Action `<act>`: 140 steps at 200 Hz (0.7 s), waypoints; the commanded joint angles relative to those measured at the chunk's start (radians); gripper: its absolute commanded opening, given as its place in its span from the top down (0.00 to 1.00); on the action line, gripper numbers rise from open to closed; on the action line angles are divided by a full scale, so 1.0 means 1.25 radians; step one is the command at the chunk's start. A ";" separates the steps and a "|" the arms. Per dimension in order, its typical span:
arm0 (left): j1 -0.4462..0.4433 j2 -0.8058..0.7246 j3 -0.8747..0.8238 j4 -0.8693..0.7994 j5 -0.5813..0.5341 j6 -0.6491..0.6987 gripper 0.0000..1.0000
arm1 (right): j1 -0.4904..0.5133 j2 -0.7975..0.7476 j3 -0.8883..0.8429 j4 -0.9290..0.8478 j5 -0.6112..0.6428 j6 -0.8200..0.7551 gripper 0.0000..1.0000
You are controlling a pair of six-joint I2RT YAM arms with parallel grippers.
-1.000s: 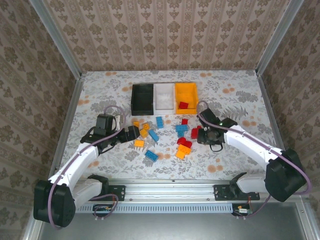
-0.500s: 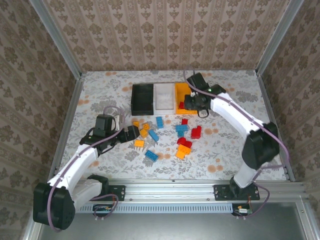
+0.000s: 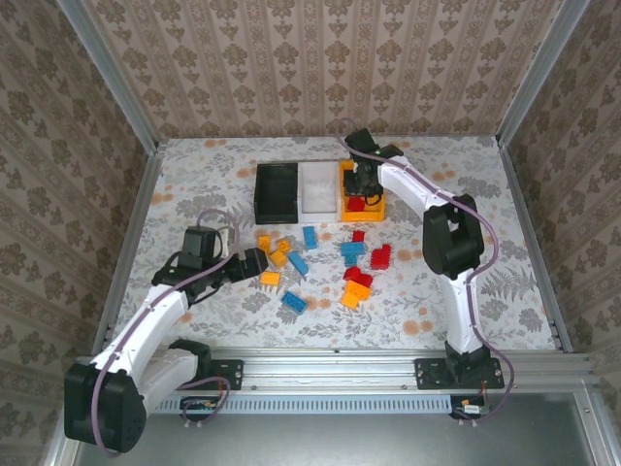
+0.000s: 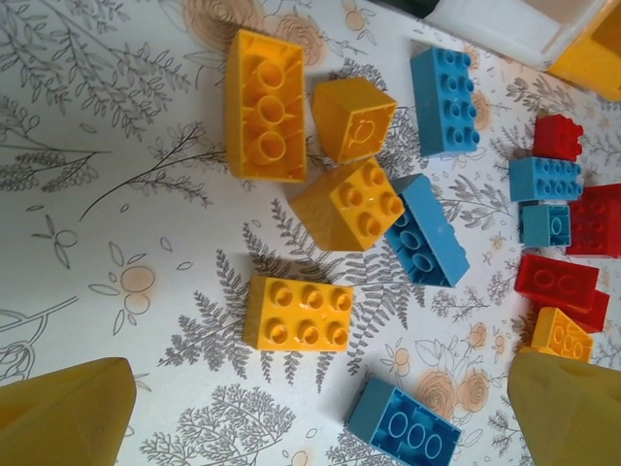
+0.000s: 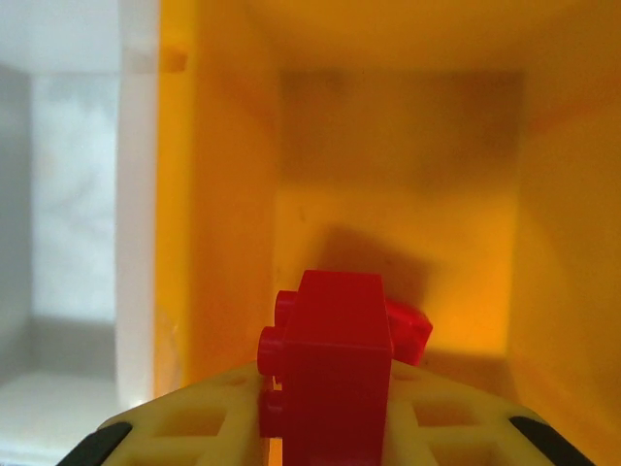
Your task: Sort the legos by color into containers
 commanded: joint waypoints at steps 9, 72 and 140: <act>0.011 -0.009 -0.013 -0.008 0.000 0.020 0.00 | -0.009 0.044 0.056 -0.023 -0.017 -0.017 0.68; 0.016 -0.010 -0.007 -0.012 0.009 0.017 0.00 | -0.017 0.050 0.052 -0.017 -0.023 -0.007 0.59; 0.025 -0.058 0.011 -0.034 0.018 0.016 0.00 | -0.014 -0.173 -0.043 -0.032 -0.011 -0.024 0.50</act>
